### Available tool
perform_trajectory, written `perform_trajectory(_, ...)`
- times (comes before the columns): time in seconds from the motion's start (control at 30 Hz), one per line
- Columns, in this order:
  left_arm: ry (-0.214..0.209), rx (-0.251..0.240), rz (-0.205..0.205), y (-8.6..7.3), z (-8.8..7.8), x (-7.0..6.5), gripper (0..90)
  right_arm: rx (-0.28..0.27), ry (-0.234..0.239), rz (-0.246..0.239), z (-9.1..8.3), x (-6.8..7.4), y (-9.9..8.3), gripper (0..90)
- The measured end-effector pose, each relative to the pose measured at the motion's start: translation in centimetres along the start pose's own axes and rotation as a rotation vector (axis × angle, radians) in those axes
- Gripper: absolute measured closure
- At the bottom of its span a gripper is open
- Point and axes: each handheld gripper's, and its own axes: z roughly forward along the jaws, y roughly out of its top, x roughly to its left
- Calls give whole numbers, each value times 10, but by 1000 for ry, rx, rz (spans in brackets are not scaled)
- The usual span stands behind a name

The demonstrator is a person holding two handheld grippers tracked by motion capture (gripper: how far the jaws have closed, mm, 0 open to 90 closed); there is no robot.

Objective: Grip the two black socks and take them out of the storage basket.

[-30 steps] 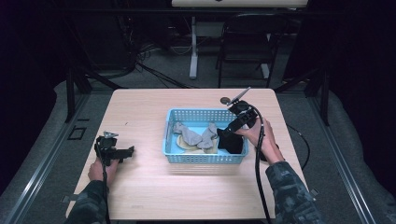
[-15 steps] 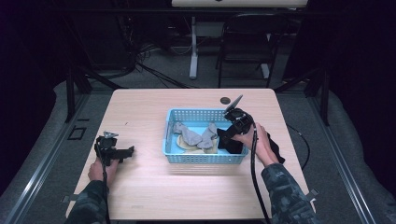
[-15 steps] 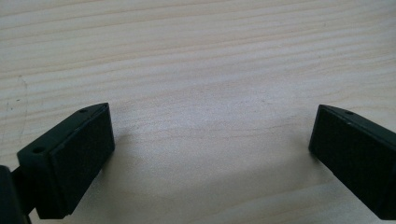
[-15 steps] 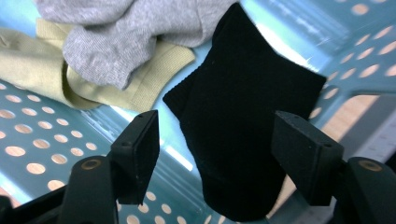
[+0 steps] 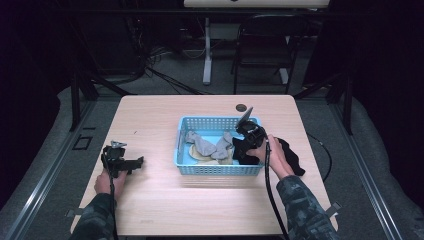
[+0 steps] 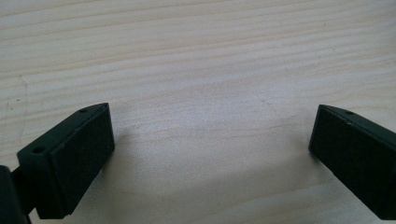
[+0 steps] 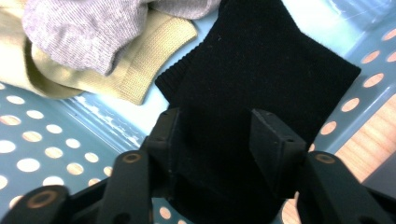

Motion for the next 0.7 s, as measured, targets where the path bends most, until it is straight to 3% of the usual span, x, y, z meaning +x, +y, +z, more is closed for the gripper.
perform_trajectory(0.17,0,0,0,0,0,0,2,25,-40,-9,4,2,1,706)
perform_trajectory(0.33,0,0,0,0,0,0,2,28,-41,-8,6,2,1,893)
perform_trajectory(0.5,0,0,0,0,0,0,2,-7,-37,16,4,2,1,900)
perform_trajectory(0.53,0,0,0,0,0,0,2,-18,-35,15,2,3,2,860)
perform_trajectory(0.57,0,0,0,0,0,0,2,-19,-27,14,0,3,3,720)
perform_trajectory(0.63,0,0,0,0,0,0,2,-18,-13,16,-1,4,6,587)
perform_trajectory(0.7,0,0,0,0,0,0,2,-47,-14,46,4,7,8,451)
